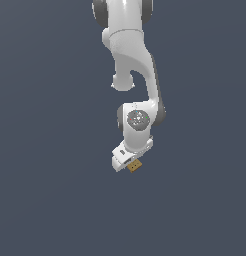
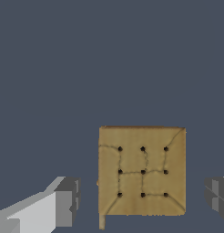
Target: Pick up the object and move it to a goal position.
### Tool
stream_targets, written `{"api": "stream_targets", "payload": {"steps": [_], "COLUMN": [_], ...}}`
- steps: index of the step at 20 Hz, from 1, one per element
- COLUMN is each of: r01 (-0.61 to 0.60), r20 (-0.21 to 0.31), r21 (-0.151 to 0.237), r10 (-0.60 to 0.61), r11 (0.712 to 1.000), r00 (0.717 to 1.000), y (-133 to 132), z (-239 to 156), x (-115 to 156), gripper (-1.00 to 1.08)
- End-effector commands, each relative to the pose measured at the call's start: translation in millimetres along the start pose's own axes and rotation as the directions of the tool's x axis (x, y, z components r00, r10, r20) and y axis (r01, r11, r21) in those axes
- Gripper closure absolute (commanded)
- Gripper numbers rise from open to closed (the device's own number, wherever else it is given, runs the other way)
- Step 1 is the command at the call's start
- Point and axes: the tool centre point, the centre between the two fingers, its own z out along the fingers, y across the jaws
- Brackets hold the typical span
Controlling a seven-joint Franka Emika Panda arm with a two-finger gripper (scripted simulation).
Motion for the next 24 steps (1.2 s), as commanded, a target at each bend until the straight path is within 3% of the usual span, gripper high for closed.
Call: {"api": "stream_targets", "payload": {"steps": [1, 8, 9, 24], "r01": [0.001, 0.002, 0.002, 0.001], "r20": [0.001, 0.001, 0.001, 0.001], "r21": [0.000, 0.000, 0.000, 0.000], "r10": [-0.001, -0.002, -0.002, -0.001], "r11": [1.000, 1.000, 1.000, 1.000], "r00": [1.000, 1.000, 1.000, 1.000], "y": [-1, 0, 0, 2], "z": [13, 25, 25, 18], "x": [-1, 0, 0, -2], "gripper": [-0.92, -0.92, 1.08, 1.08]}}
